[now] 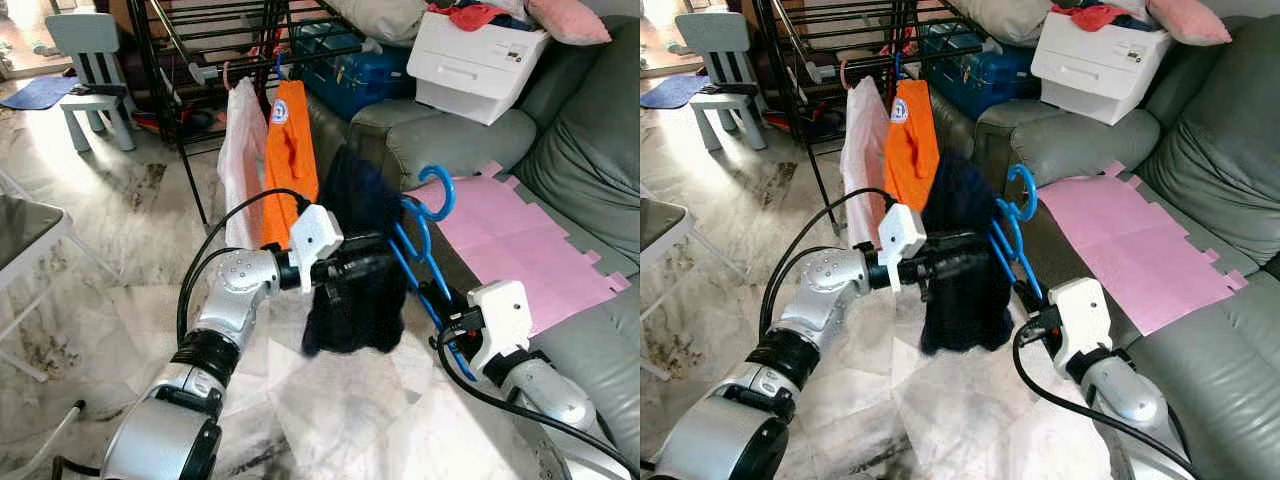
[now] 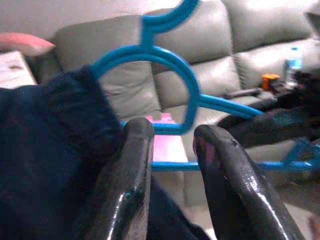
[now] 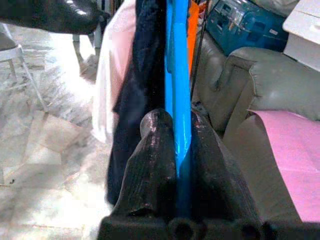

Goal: Hang hanger

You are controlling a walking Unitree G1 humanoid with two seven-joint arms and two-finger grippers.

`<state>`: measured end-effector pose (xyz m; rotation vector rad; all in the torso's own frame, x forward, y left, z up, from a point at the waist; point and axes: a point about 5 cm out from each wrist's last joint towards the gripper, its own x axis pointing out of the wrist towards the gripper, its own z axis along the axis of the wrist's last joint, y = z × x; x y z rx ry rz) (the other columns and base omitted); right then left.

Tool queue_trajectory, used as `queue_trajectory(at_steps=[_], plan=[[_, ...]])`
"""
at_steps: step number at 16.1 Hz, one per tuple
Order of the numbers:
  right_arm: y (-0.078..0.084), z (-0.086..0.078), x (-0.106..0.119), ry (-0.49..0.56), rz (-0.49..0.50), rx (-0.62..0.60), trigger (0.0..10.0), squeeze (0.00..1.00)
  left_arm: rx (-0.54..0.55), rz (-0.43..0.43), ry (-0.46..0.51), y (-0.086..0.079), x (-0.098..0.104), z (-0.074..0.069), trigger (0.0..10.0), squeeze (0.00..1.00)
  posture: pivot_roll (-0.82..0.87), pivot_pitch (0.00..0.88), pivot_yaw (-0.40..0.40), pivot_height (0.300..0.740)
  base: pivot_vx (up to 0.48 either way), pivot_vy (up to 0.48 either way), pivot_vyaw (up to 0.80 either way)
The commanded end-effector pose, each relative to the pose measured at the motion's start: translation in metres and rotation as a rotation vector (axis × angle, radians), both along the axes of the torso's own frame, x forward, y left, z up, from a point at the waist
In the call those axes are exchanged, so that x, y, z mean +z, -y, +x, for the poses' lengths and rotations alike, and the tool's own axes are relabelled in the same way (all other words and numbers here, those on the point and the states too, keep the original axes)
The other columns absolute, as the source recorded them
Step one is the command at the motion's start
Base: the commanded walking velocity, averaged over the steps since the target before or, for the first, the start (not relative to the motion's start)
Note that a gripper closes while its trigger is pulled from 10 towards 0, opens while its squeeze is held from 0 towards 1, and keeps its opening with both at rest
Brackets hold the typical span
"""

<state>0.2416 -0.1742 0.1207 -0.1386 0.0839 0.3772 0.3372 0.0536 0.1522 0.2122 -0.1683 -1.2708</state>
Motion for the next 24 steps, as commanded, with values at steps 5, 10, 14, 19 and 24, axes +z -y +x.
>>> queue_trajectory(at_steps=[5, 10, 14, 19, 24], plan=[[0.000, -0.002, 0.016, 0.137, -0.009, 0.000, 10.0, 0.00, 0.078, -0.043, 0.005, -0.008, 0.007, 0.007, 10.0, 1.00, -0.06, 0.000, -0.040, 0.740, 0.000, 0.000, 0.00], [0.000, -0.023, 0.012, 0.088, -0.014, 0.129, 10.0, 0.00, 0.230, -0.028, 0.188, -0.032, 0.042, 0.030, 10.0, 1.00, -0.06, 0.000, -0.041, 0.740, 0.000, 0.000, 0.00], [0.015, -0.044, 0.011, -0.011, -0.020, 0.256, 10.0, 0.00, 0.134, 0.213, 0.343, -0.045, 0.031, 0.024, 10.0, 1.00, -0.06, 0.000, -0.029, 0.740, 0.000, 0.000, 0.00], [0.038, -0.057, 0.010, -0.099, -0.107, 0.332, 10.0, 0.00, 0.015, 0.400, 0.374, -0.062, 0.006, 0.012, 10.0, 1.00, -0.05, 0.000, -0.032, 0.740, 0.000, 0.000, 0.00], [0.037, -0.057, 0.008, -0.124, -0.111, 0.379, 10.0, 0.00, 0.011, 0.485, 0.434, -0.069, 0.012, 0.016, 10.0, 0.00, -0.04, 0.000, -0.036, 0.740, 0.000, 0.000, 0.00]])
